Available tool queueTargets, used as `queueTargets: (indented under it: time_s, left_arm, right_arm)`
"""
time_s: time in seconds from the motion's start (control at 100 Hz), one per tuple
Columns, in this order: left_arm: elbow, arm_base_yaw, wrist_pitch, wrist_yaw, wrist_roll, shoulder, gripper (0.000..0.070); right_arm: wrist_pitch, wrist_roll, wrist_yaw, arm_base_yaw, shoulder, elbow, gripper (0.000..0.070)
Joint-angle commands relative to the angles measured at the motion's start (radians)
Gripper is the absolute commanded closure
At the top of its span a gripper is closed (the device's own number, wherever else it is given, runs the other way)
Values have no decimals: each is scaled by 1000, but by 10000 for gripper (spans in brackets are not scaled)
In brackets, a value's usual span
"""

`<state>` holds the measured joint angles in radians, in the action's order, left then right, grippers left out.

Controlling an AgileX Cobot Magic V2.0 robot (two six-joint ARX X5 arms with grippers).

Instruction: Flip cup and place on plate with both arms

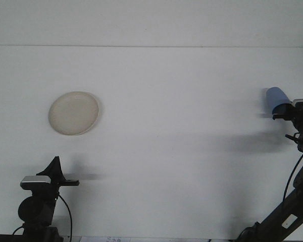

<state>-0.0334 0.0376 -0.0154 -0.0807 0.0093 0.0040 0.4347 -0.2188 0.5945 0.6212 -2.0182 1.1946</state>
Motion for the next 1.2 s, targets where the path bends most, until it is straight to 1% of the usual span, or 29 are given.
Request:
queueTargets:
  time_s: [0.0,0.08,0.17,0.23,0.35,0.4,0.45,0.49,0.57,0.63,0.73,0.81,0.91,0.96,1.07,1.19]
  left_arm:
    - [19,1,-13,-3,-2,-1,685]
    - [19,1,-14,-3,-2,-1,685]
    - [19,1,-13,-3,-2,-1,685]
    - [19,1,-14,-3,-2,-1,685]
    - [19,1,-14,-3,-2,-1,685]
    - [19,1,-14,-3,-2,-1,685]
    - [19,1,-14,-3,-2,-1,685]
    - [19,1,-14,-3,-2,-1,685]
    - [19,1,-14,-3,-2,-1,685]
    - [19,1,-14,-3,-2,-1,685]
    - [19,1,-14,-3,-2,-1,685]
    - [19,1,-14,-3,-2,-1,685]
    - [19,1,-14,-3,-2,-1,685]
    - [19,1,-14,-3,-2,-1,685]
    - [19,1,-14,-3,-2,-1,685]
    - [19,1,-14,-3,-2,-1,685]
  right_arm:
    - [-19,82,10,6,46,21,700]
    - [-80,108,8,2,114,21,699]
    - [-182,162,-6,-19,216,21,699]
    - [-255,216,-47,-39,292,21,700]
    - [-410,350,-126,-107,450,21,700]
    - [-487,383,-151,-147,520,21,700]
    - [-573,399,-171,-191,589,24,700]
    - [-658,395,-180,-232,645,31,700]
    - [-855,358,-188,-330,735,62,700]
    - [-1025,327,-216,-424,779,103,700]
    - [-1282,268,-287,-607,797,180,700]
    - [-1445,239,-365,-767,783,228,700]
    - [-1576,240,-465,-954,745,252,699]
    - [-1619,244,-494,-1032,720,253,700]
    - [-1688,253,-512,-1180,650,253,699]
    - [-1725,254,-517,-1302,562,253,699]
